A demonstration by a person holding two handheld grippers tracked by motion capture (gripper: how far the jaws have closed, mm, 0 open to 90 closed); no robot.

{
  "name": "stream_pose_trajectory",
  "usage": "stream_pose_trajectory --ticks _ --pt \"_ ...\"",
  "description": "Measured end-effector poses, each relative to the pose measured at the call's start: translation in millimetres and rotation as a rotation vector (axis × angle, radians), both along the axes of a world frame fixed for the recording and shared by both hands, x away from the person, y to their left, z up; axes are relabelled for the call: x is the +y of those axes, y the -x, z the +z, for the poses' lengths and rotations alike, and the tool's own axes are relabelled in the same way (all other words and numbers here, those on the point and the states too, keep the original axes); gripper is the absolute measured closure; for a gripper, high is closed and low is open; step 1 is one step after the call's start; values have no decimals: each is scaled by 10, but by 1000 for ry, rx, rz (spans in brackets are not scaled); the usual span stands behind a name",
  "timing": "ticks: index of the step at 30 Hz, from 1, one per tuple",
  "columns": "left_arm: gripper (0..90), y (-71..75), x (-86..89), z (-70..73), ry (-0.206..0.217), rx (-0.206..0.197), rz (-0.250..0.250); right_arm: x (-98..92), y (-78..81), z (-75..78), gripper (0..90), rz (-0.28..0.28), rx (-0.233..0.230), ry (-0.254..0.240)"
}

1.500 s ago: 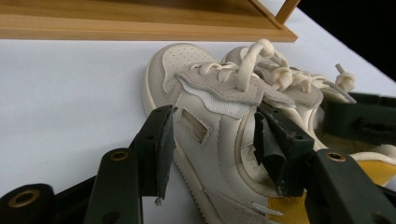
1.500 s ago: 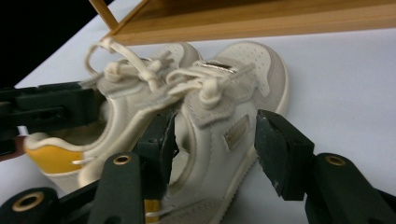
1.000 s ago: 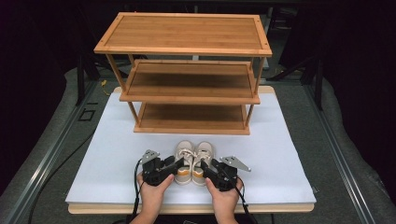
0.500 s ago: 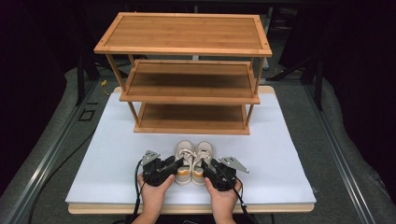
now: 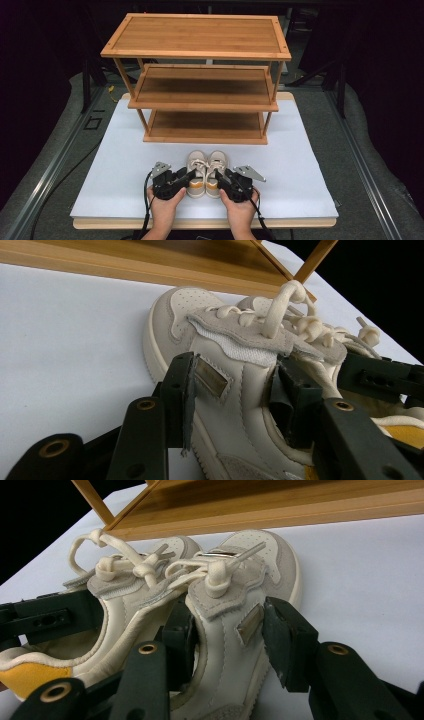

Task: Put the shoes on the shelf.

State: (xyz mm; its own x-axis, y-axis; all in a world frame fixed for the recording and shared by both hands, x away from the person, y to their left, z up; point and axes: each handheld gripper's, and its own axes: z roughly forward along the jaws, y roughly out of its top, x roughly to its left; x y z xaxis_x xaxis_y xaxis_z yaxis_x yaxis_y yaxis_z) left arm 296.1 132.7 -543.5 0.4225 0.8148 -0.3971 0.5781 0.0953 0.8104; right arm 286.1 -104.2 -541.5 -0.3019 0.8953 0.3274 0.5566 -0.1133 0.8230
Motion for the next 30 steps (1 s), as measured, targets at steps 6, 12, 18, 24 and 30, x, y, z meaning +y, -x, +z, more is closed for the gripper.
stream_pose_trajectory --ticks 6,12,18,24,30 --pt "564 0 -6 15 -4 0 6 4 -10 11 573 4 2 1" --pt "564 4 9 33 2 1 7 27 -10 42 573 -5 2 12" --pt "565 20 26 78 5 -3 14 30 -10 78 573 4 9 7" --pt "565 28 41 159 18 -12 12 21 -11 163 573 20 0 -6" --pt "565 32 59 278 8 -25 6 22 -1 266 573 28 -11 -12"
